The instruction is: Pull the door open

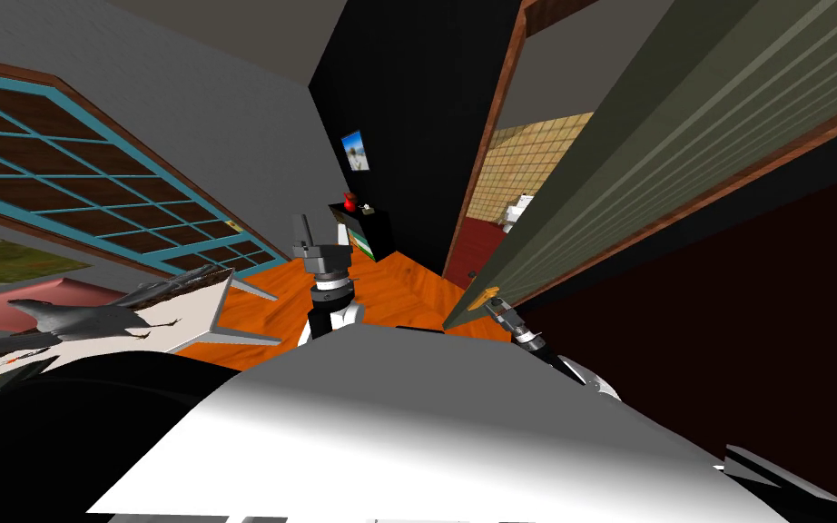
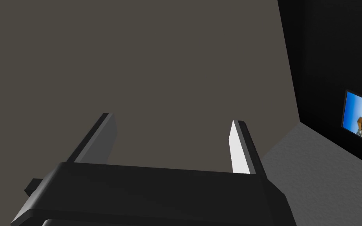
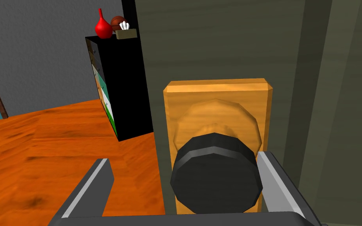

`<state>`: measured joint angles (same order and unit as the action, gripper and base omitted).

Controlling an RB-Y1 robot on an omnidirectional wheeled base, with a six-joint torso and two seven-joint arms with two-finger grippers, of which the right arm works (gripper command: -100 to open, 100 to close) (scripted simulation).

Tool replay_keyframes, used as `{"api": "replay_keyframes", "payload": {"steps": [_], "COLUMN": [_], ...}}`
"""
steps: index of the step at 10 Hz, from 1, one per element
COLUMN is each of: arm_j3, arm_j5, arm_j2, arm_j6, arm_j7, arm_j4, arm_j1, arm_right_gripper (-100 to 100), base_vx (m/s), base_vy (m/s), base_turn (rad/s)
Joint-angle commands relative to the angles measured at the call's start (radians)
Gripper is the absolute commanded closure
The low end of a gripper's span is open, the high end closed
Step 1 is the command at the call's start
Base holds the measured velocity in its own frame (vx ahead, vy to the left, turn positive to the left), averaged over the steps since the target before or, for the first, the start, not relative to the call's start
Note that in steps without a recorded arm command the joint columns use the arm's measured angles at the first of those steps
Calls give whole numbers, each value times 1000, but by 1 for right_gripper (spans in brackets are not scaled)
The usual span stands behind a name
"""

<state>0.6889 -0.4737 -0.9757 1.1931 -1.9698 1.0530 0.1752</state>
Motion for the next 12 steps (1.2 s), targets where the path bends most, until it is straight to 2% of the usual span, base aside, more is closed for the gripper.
{"api": "replay_keyframes", "payload": {"steps": [1, 2, 3, 5, 6, 8, 9, 10, 11, 12], "arm_j3": [20, 22, 26, 30, 35, 39, 39, 43, 43, 45], "arm_j5": [14, 16, 19, 23, 26, 30, 30, 33, 33, 35], "arm_j2": [15, 16, 17, 18, 20, 21, 21, 21, 21, 22], "arm_j6": [40, 54, 83, 112, 141, 170, 170, 199, 199, 214], "arm_j7": [-8, -11, -16, -21, -27, -32, -32, -38, -38, -40], "arm_j4": [-22, -32, -53, -74, -95, -117, -117, -139, -139, -150], "arm_j1": [8, 10, 13, 17, 21, 26, 26, 30, 30, 32], "arm_right_gripper": [100, 100, 100, 100, 100, 100, 100, 100, 100, 100], "base_vx": [38, 28, 49, 41, 33, 22, 0, 14, 21, 14], "base_vy": [37, 44, 37, 31, 22, 19, 0, 11, -1, 3], "base_turn": [41, 40, 53, 29, 40, 30, 0, 46, 15, 18]}}
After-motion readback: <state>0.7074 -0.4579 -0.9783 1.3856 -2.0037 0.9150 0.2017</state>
